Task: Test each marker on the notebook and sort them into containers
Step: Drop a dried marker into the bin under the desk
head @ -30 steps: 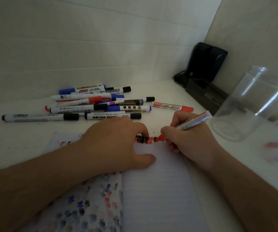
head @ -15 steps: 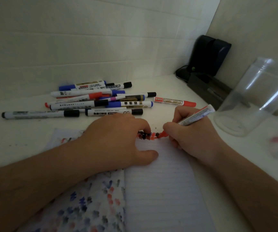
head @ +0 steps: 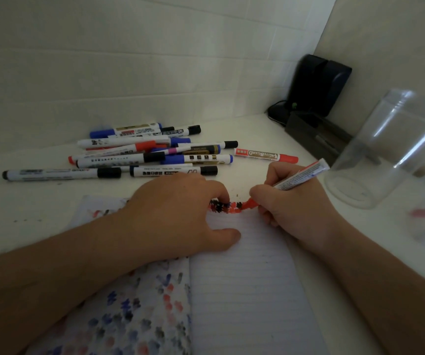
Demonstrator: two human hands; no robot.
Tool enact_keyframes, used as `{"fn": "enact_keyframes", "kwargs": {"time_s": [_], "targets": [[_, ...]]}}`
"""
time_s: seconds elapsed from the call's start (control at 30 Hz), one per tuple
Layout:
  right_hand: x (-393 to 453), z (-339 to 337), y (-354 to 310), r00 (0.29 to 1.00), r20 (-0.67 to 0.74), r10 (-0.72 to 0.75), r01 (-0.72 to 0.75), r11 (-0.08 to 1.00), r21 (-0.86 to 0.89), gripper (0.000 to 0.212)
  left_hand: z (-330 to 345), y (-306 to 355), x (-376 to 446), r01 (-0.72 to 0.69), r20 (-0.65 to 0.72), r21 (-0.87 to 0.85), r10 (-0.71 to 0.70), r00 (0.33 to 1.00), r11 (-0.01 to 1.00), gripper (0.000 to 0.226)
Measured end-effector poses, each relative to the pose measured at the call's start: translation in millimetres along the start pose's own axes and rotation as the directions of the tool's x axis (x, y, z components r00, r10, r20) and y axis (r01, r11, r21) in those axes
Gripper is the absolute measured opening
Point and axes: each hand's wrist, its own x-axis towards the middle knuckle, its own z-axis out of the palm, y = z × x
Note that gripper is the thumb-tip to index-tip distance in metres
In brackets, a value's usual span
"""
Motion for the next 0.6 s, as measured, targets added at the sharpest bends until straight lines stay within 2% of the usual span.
{"fn": "enact_keyframes", "kwargs": {"time_s": [0.23,0.43,0.6], "targets": [[-0.7,2.2,-1.3,0.999,0.038,-0.029,0.031,0.998,-0.05,0.03,-0.8,0.6,-1.3,0.003,-0.01,-0.004,-0.003,1.0,1.0,0.07],[-0.9,-0.5,-1.7,1.0,0.002,0.023,-0.023,0.998,0.05,0.027,-1.8,1.1,-1.9,0.01,0.004,-0.002,-0.01,1.0,1.0,0.071],[0.0,0.7,0.9,1.0,0.001,0.011,-0.011,1.0,0.021,0.03,-2.1,1.9,-1.4,0.007,0.006,-0.001,-0.007,1.0,1.0,0.072]]}}
